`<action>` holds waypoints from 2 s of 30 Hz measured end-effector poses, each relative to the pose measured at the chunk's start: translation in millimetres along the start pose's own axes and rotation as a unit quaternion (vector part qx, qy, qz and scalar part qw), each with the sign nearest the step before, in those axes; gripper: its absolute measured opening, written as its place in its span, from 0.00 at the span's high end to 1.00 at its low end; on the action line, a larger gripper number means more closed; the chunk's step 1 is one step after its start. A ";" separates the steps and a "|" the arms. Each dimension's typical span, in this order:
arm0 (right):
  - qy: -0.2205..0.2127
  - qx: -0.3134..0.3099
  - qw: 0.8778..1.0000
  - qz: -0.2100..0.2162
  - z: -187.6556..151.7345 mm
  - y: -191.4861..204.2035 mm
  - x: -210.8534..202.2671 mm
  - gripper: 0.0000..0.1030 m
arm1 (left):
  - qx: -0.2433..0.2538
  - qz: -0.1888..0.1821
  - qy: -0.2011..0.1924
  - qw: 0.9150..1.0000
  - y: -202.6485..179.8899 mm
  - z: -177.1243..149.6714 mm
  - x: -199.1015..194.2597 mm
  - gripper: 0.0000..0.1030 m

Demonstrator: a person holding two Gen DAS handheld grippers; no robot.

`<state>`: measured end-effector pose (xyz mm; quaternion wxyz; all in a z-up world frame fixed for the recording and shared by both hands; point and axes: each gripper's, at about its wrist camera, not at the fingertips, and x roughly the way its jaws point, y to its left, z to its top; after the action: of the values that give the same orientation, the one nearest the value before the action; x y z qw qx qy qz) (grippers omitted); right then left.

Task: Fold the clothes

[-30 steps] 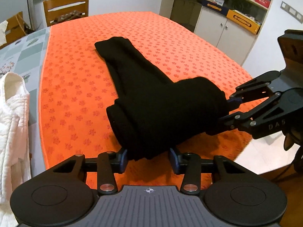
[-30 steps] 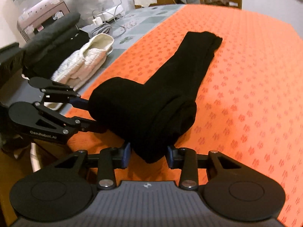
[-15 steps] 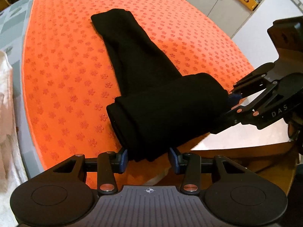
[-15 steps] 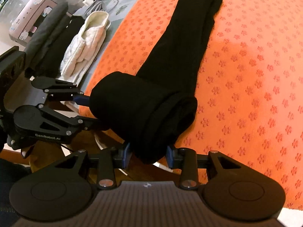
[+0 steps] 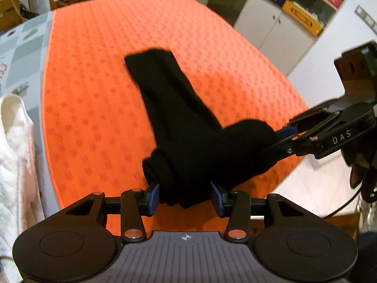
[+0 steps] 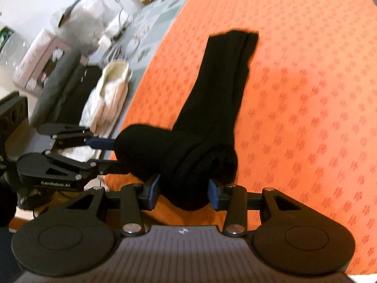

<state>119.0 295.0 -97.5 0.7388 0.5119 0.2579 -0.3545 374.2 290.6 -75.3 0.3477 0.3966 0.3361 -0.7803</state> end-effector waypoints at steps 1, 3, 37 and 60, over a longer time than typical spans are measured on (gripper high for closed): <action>-0.010 0.002 1.000 -0.003 3.3 -0.7 -2.1 0.54 | -0.005 0.001 -0.009 1.000 1.2 4.0 -0.6 0.53; -0.033 0.007 0.999 -0.012 11.6 -2.5 -5.0 0.53 | -0.017 0.004 -0.026 1.000 3.9 11.3 -1.1 0.53; -0.143 -0.109 0.980 -0.088 -4.4 1.8 26.7 0.39 | -0.050 0.007 -0.107 0.993 28.7 1.3 45.9 0.43; -0.012 0.039 0.999 -0.035 -35.9 10.2 16.9 0.61 | -0.066 -0.002 0.015 0.998 2.6 -9.7 29.8 0.58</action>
<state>136.8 326.6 -116.5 0.7083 0.5266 0.2533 -0.3961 366.8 288.8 -105.9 0.3666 0.3834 0.3931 -0.7511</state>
